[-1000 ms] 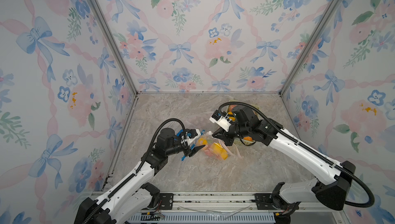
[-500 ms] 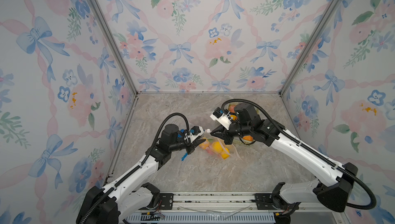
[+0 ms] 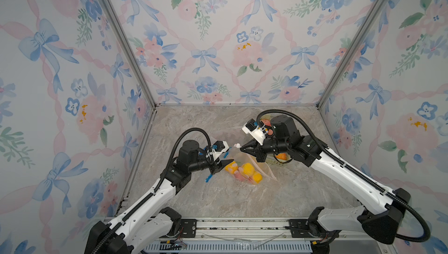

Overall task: Place the peach in a zip-top bag and seal the zipper
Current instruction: Zip the zipper on the zipper food storage bag.

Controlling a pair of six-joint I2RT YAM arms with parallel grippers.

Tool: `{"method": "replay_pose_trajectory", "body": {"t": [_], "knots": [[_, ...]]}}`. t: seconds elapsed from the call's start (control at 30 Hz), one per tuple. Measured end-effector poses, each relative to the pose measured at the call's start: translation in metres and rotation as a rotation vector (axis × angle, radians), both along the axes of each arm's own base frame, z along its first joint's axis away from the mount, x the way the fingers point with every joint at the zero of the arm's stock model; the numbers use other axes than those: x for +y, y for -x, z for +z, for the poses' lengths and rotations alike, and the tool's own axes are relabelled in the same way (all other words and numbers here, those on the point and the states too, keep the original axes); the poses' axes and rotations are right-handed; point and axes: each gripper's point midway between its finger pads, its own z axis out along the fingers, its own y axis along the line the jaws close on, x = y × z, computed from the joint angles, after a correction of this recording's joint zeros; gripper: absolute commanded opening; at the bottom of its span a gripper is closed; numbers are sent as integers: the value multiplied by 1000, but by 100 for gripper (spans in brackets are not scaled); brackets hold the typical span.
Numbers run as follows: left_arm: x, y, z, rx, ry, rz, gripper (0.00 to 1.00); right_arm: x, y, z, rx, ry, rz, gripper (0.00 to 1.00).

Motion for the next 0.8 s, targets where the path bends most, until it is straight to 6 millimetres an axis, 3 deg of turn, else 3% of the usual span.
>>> {"method": "replay_pose_trajectory", "body": {"t": [0.13,0.27,0.4,0.57,0.8], "knots": [[1,4,40,-61,74,0,38,1,2,0,6,-2,10,4],[-6,0,59,-69,93,-24,31,1,5,-3,18,11,20,4],[-13,-5,55,-34,78,-50,23,1,7,-5,26,25,28,4],[-16,-4,40,14,51,-76,22,1,8,-6,27,32,33,4],[-18,3,35,21,35,-115,20,1,8,-7,27,34,35,4]]}}
